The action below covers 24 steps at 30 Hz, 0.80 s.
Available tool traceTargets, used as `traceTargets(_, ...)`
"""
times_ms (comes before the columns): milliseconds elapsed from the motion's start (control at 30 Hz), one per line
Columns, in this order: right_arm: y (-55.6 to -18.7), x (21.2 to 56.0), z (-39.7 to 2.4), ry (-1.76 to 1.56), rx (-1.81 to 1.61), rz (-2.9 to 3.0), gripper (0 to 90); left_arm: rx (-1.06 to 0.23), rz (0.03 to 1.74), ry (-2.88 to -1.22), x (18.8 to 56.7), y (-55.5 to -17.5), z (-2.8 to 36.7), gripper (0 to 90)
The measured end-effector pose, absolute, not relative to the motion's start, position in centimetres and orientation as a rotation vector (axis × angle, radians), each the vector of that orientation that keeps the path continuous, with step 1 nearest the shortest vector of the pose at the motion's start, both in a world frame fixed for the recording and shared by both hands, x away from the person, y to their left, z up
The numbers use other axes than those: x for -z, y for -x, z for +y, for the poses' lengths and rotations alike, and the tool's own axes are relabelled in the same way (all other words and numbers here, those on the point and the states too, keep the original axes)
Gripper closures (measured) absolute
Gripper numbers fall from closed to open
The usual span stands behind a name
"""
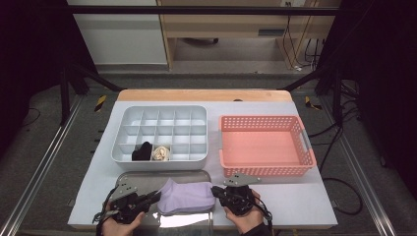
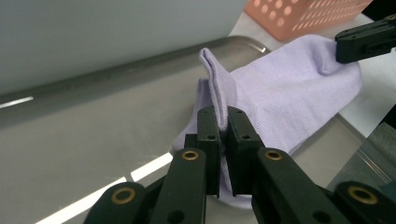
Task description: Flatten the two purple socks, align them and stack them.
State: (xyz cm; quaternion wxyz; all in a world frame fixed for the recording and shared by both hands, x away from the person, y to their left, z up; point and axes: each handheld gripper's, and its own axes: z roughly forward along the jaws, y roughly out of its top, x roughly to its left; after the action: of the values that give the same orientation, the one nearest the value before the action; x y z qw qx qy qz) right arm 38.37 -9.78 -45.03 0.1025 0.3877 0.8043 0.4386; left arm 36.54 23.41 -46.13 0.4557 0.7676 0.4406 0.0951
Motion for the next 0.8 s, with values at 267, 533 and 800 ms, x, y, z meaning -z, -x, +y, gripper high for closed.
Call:
traceTargets(267, -38.4, 46.1, -9.5, -1.158, -1.25, 2.398, 86.2, -0.215, 1.117, -1.938, 47.1, -37.1, 23.4, 84.1)
traceTargets(533, -38.5, 46.9, -9.2, -1.165, -1.216, 2.404, 84.4, -0.218, 1.136, -1.967, 47.5, -37.5, 23.4, 83.3)
traceTargets(800, -38.5, 46.5, -10.0, -1.184, -1.272, 2.345, 75.2, -0.283, 1.124, -1.93, 47.2, -37.5, 23.7, 66.4)
